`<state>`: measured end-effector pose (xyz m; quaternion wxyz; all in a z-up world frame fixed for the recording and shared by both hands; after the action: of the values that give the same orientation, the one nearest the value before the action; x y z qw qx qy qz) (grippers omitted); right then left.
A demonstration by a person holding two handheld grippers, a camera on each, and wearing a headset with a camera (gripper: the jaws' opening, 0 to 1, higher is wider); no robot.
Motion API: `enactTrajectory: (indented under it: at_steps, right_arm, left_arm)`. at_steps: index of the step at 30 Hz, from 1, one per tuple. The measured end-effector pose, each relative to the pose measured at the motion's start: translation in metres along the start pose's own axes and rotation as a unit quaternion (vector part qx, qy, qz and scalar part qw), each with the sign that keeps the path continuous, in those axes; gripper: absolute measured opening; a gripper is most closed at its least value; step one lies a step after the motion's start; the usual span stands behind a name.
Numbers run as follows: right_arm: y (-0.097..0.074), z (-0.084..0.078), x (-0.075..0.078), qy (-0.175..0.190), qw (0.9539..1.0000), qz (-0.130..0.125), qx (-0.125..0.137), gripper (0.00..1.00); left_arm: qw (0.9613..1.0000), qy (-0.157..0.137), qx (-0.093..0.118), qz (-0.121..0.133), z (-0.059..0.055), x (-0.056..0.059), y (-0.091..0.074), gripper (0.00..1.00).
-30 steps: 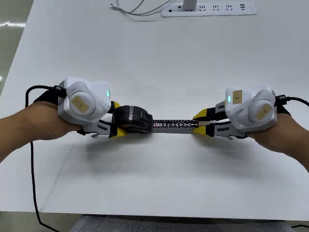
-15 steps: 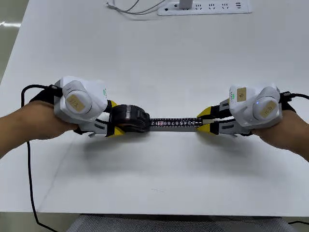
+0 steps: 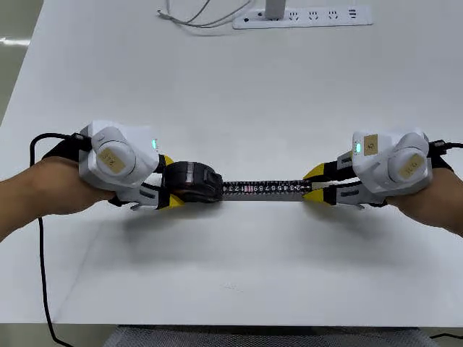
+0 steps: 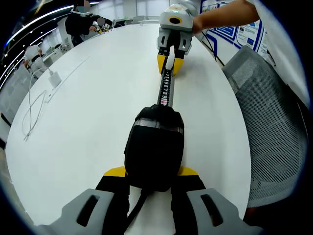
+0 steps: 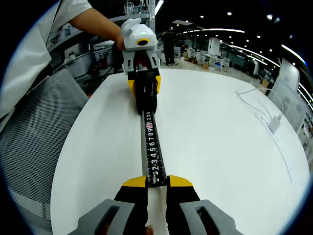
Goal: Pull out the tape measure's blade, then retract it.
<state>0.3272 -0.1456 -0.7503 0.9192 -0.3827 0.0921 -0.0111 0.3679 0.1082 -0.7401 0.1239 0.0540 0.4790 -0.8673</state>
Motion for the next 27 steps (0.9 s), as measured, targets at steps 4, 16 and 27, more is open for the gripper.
enactTrajectory:
  at_steps: [4, 16, 27]
  right_arm:
    - [-0.002, -0.002, 0.001, 0.002, 1.0, -0.002, -0.003, 0.09]
    - [-0.007, -0.006, -0.001, 0.007, 0.9999, -0.005, -0.005, 0.09]
    - [-0.012, -0.011, -0.004, 0.012, 0.9998, -0.01, -0.007, 0.09]
  left_arm:
    - [1.0, -0.001, 0.001, 0.0, 0.0, 0.0, 0.0, 0.28]
    - [1.0, 0.0, 0.002, -0.001, -0.001, 0.0, 0.001, 0.28]
    - [1.0, 0.003, 0.0, -0.002, -0.001, 0.0, 0.001, 0.28]
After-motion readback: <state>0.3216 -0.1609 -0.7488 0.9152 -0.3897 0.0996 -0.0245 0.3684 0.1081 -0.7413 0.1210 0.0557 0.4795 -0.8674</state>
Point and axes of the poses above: the centre of the closed fingertips' face, and the gripper's own axes: y roughly forward along the fingers, x roughly to its right, z roughly out of its top, the point moved 6 cm from there along -y, roughly backward along the fingers, and after that the axes turned 13 degrees about z, right-handed, at the moved point
